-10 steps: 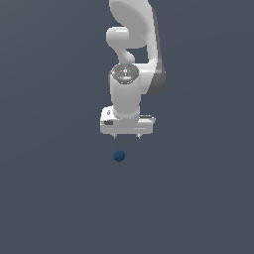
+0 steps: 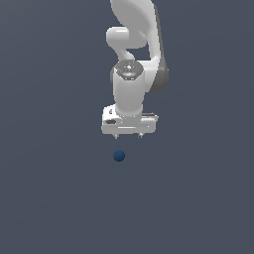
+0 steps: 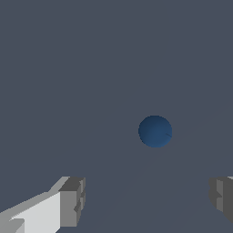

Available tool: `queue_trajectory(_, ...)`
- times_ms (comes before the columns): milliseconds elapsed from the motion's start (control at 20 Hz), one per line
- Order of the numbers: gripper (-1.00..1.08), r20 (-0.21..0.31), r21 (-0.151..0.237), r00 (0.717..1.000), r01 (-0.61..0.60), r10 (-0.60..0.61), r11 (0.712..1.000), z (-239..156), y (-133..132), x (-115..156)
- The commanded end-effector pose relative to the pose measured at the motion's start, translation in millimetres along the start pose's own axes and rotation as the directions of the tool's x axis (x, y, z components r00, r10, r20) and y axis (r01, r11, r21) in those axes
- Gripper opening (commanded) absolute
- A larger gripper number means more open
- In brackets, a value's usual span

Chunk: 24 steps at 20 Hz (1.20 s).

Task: Pick up the object and move it to a goal position.

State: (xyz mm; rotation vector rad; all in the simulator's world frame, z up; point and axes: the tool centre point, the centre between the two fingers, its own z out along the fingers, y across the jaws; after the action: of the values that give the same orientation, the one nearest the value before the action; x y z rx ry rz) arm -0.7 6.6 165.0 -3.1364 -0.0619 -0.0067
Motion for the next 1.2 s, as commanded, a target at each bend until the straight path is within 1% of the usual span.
queue_trajectory(0, 1.00, -0.006, -0.003, 1.000, 0.019, -0.019, 1.000, -4.2, -2.7, 1.5)
queue_trajectory(200, 1.00, -0.005, -0.002, 1.000, 0.017, -0.017, 1.000, -3.8, -2.5, 1.4)
queue_trajectory(450, 1.00, -0.004, -0.001, 1.000, -0.010, 0.010, 1.000, 7.5, 3.8, 5.0)
queue_trajectory(950, 1.00, 0.002, -0.002, 0.991, -0.132, 0.132, 0.991, 61.7, 34.5, 17.9)
queue_trajectory(1150, 1.00, 0.003, -0.004, 0.986, -0.164, 0.164, 0.986, 76.9, 43.1, 20.1)
